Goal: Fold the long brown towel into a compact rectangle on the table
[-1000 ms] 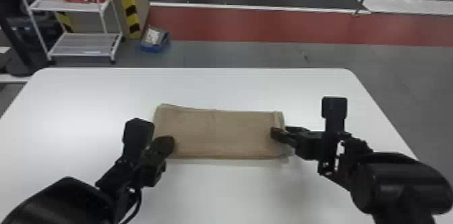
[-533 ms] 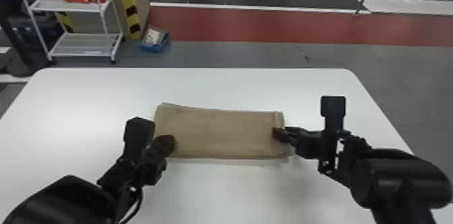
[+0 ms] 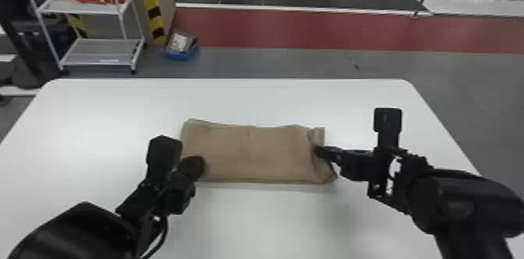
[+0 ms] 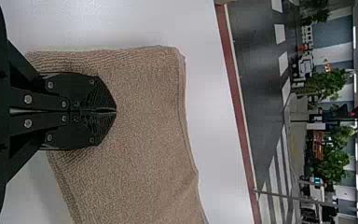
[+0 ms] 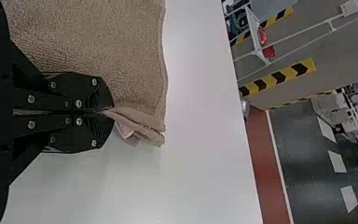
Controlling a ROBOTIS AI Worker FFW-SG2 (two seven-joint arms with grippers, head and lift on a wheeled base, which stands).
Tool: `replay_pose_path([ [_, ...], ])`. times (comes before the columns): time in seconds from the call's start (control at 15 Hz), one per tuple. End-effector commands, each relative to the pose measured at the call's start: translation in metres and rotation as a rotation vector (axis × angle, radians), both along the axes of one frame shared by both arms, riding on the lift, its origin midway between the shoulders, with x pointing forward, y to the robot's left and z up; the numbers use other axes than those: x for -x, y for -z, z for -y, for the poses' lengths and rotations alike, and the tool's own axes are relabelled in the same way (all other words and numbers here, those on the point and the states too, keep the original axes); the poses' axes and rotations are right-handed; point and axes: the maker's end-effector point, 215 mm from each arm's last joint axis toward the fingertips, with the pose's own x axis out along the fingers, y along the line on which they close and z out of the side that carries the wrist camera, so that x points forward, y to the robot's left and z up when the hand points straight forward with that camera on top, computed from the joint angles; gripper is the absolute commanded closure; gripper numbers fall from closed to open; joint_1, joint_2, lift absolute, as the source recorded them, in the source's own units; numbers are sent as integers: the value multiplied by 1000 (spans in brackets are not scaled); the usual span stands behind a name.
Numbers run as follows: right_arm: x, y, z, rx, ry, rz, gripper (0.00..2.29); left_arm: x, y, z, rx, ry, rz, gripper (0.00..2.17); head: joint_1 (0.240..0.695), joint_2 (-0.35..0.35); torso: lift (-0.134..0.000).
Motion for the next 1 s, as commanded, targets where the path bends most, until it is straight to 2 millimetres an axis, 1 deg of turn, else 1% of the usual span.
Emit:
replay_pose_path([
  [0.0,4,-11,-14,-63,-15,7,1207,1,-1,-1,-1,-1,1,1848,695,-72,-123],
  [0.13,8,-35,-27,-103,-39,36,1214,2,-1,0,0,1,-1,1848,695,-63,-123],
  [0.33,15,-73,-42,-152,-73,81,1214,5,-1,4,9,7,-5,1848,695,-43,-123],
  [0.4,17,-76,-43,-148,-75,81,1214,5,-2,5,19,6,-4,1848,695,-39,-123],
  [0.53,16,-75,-37,-141,-63,82,1214,1,-19,6,53,0,26,1845,695,-34,-123],
  [0.6,17,-74,-38,-143,-63,79,1214,2,-25,6,52,-2,39,1838,695,-35,-123],
  [0.67,15,-73,-29,-137,-45,85,1214,0,-33,6,50,-2,59,1838,695,-36,-123],
  [0.73,15,-71,-27,-136,-41,83,1214,-2,-40,4,57,-4,71,1838,695,-38,-123],
  [0.93,17,-67,-21,-137,-30,74,1214,-11,-47,-13,67,-31,93,1838,695,-44,-123],
])
